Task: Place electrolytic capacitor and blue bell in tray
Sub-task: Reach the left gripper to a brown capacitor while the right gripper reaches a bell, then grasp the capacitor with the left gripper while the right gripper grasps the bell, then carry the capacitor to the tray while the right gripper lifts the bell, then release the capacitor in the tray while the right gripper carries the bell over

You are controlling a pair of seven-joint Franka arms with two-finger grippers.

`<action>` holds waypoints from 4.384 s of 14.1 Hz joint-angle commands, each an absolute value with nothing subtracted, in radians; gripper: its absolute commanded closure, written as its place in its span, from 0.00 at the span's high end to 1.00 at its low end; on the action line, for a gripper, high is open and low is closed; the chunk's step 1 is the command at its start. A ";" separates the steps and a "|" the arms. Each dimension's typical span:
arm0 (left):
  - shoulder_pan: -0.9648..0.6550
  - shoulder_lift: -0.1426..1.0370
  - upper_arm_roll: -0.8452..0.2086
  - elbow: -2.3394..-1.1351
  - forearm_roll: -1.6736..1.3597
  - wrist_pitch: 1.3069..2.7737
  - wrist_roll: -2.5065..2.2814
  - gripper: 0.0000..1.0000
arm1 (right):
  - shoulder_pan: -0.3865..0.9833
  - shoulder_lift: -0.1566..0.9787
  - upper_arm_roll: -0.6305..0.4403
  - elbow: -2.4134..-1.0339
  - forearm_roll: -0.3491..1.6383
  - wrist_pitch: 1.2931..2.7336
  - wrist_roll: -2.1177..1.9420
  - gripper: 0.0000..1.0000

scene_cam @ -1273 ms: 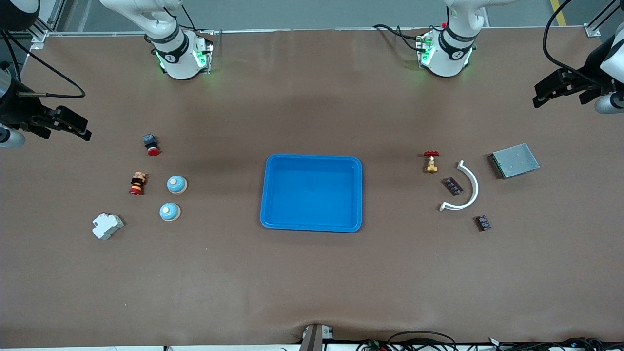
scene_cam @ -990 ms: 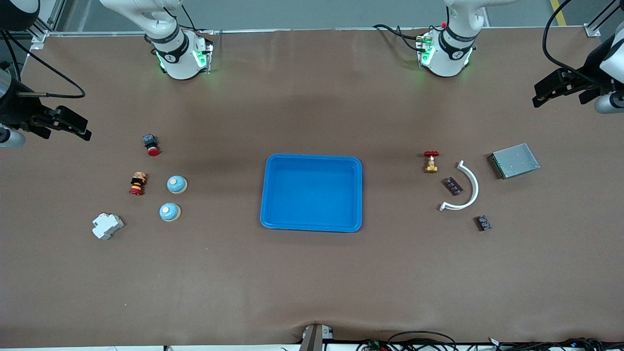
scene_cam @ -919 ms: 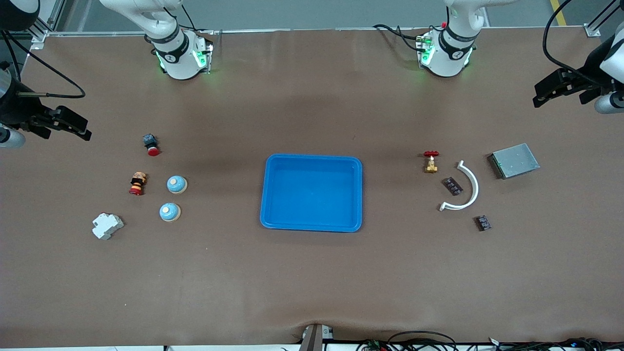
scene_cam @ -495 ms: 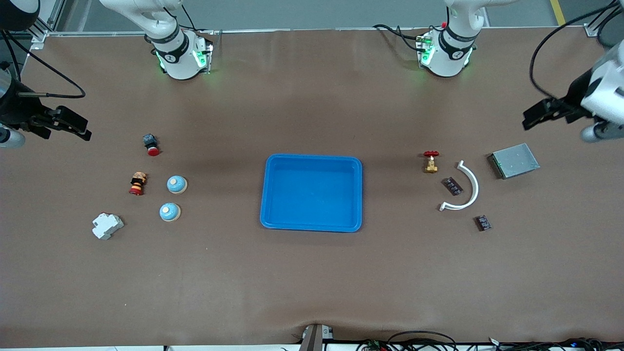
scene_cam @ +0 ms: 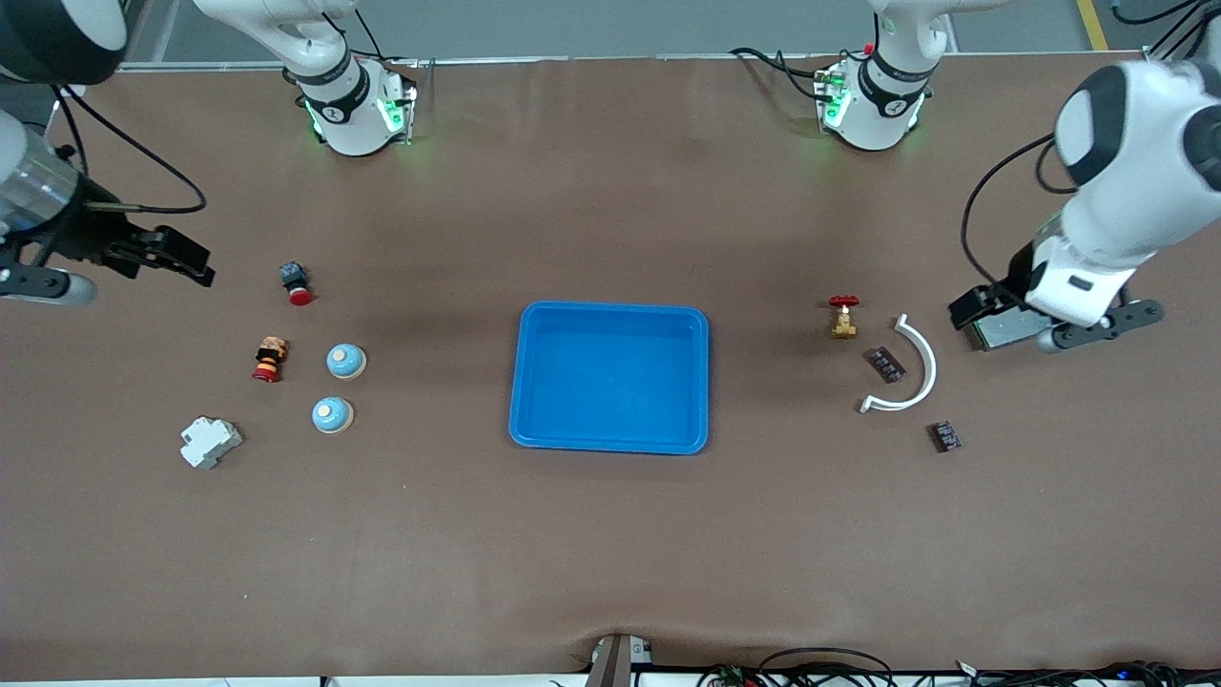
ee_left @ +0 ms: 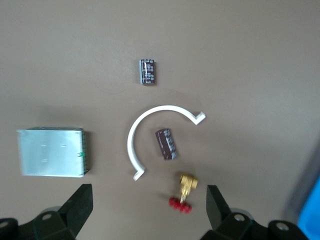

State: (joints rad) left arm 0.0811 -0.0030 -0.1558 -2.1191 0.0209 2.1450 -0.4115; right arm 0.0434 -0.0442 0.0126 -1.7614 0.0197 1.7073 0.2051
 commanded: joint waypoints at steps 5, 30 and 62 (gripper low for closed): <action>0.091 0.213 -0.164 -2.247 0.028 2.457 -0.587 1.00 | 0.103 -0.068 0.011 -2.049 0.005 1.972 0.242 1.00; 0.060 0.304 -0.287 -2.031 0.037 2.292 -0.855 0.00 | 0.058 0.402 0.008 -2.330 -0.149 2.772 0.229 1.00; -0.277 0.534 -0.244 -1.555 0.205 1.976 -1.648 1.00 | 0.420 0.576 0.261 -1.784 -0.127 2.405 1.306 0.00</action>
State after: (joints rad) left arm -0.3357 0.5928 -0.2434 -1.5569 0.1671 2.0716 -1.6841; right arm 0.3847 0.4794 0.2769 -1.8939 -0.0571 2.4237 1.2027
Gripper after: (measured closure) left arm 0.000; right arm 0.335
